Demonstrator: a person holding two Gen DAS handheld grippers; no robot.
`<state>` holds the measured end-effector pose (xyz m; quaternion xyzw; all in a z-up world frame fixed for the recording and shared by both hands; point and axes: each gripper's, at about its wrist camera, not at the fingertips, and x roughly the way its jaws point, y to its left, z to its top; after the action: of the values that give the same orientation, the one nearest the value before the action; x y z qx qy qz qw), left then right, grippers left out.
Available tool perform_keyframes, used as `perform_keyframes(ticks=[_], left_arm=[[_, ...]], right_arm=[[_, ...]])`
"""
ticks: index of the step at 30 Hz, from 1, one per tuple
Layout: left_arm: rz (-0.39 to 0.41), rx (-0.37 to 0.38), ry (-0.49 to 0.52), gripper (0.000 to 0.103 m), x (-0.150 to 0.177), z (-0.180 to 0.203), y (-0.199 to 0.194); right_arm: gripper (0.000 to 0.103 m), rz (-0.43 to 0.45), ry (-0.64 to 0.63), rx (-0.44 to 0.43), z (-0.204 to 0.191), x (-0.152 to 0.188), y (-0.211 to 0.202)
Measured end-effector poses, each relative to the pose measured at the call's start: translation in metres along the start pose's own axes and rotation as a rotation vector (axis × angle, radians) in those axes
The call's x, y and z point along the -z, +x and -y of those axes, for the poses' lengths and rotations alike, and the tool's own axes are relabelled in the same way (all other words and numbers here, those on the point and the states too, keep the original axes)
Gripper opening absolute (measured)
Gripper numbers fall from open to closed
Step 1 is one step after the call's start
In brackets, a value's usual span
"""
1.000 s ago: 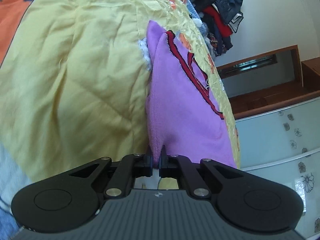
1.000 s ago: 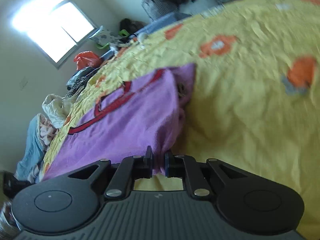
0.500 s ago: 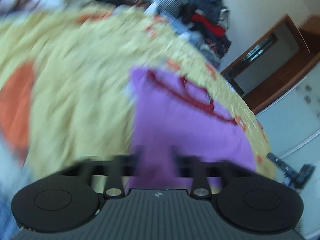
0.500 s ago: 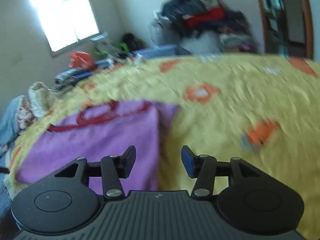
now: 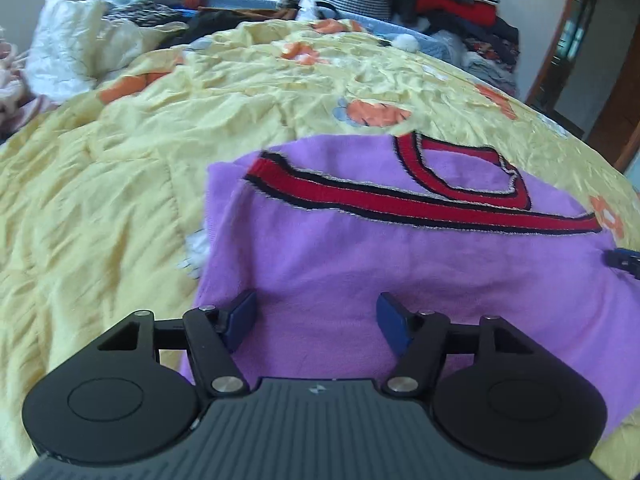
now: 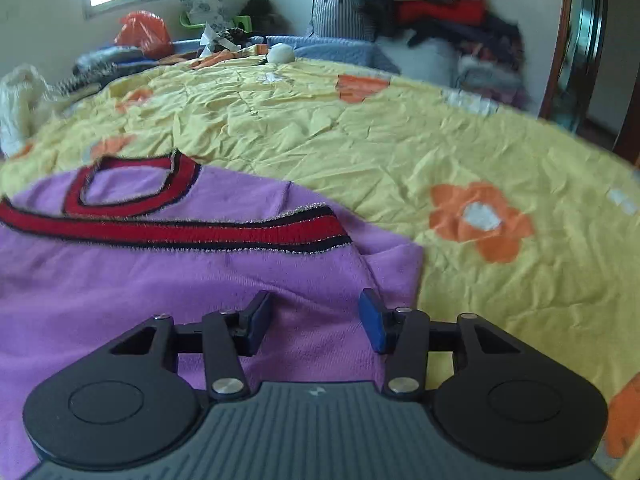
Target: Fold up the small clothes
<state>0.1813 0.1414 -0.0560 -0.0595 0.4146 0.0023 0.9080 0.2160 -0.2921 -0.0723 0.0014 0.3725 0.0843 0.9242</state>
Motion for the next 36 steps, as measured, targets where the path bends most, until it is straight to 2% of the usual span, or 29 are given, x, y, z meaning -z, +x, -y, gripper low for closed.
perform_keyframes(ticks=[2, 5, 7, 8, 9, 10, 11, 12, 14, 15, 17, 21, 22, 23, 24, 25, 27, 29, 34, 36], left_arm=[[-0.001, -0.023, -0.005, 0.071, 0.001, 0.005, -0.004], [0.0, -0.052, 0.006, 0.072, 0.005, 0.008, -0.001], [0.007, -0.056, 0.01, 0.073, 0.008, 0.008, 0.001], [0.007, -0.056, 0.011, 0.074, 0.008, 0.008, 0.001], [0.006, -0.055, 0.01, 0.074, 0.009, 0.008, 0.002], [0.006, -0.054, 0.008, 0.075, 0.009, 0.008, 0.002], [0.006, -0.054, 0.008, 0.076, 0.009, 0.008, 0.002], [0.007, -0.054, 0.01, 0.076, 0.01, 0.008, 0.002], [0.009, -0.058, 0.01, 0.078, 0.01, 0.008, 0.002], [0.011, -0.057, 0.008, 0.078, 0.011, 0.008, 0.002], [0.014, -0.057, 0.01, 0.08, 0.011, 0.009, 0.002], [0.021, -0.062, 0.018, 0.086, 0.013, 0.011, 0.005], [0.022, -0.067, 0.025, 0.089, 0.013, 0.011, 0.006], [0.019, -0.074, 0.025, 0.095, 0.014, 0.011, 0.007], [0.01, -0.075, 0.006, 0.099, 0.015, 0.007, 0.01], [0.016, -0.063, -0.006, 0.102, 0.016, 0.002, 0.011], [0.027, -0.066, 0.02, 0.102, 0.017, 0.002, 0.01], [0.028, -0.071, 0.024, 0.102, 0.019, 0.003, 0.006], [0.032, -0.066, 0.007, 0.102, 0.025, 0.001, 0.003], [0.034, -0.062, 0.013, 0.102, 0.026, 0.001, 0.002]], right_arm=[[0.05, 0.044, -0.032, 0.025, -0.011, 0.004, -0.02], [0.049, 0.081, -0.04, -0.061, -0.028, 0.014, -0.048], [0.048, 0.066, -0.087, -0.098, -0.042, 0.029, -0.052], [0.048, 0.049, -0.13, -0.074, -0.047, 0.038, -0.046], [0.048, 0.043, -0.166, -0.003, -0.047, 0.046, -0.038], [0.061, 0.085, -0.156, 0.003, -0.04, 0.05, -0.036], [0.066, 0.084, -0.095, -0.018, -0.028, 0.049, -0.034], [0.065, 0.074, -0.048, -0.028, -0.02, 0.044, -0.033], [0.066, 0.057, -0.05, 0.074, -0.023, 0.035, -0.035], [0.068, 0.064, -0.041, 0.064, -0.027, 0.033, -0.042], [0.067, 0.085, -0.035, -0.03, -0.042, 0.036, -0.057], [0.067, 0.073, -0.121, -0.094, -0.088, 0.058, -0.067], [0.067, 0.05, -0.149, -0.092, -0.094, 0.065, -0.063], [0.067, 0.035, -0.186, -0.043, -0.098, 0.072, -0.056], [0.075, 0.071, -0.211, -0.012, -0.094, 0.079, -0.053], [0.088, 0.084, -0.18, -0.004, -0.083, 0.081, -0.05], [0.087, 0.062, -0.061, -0.011, -0.057, 0.073, -0.051], [0.087, 0.061, -0.049, -0.006, -0.055, 0.068, -0.059], [0.089, 0.136, -0.041, -0.06, -0.064, 0.067, -0.076], [0.089, 0.076, -0.06, -0.061, -0.068, 0.071, -0.066]])
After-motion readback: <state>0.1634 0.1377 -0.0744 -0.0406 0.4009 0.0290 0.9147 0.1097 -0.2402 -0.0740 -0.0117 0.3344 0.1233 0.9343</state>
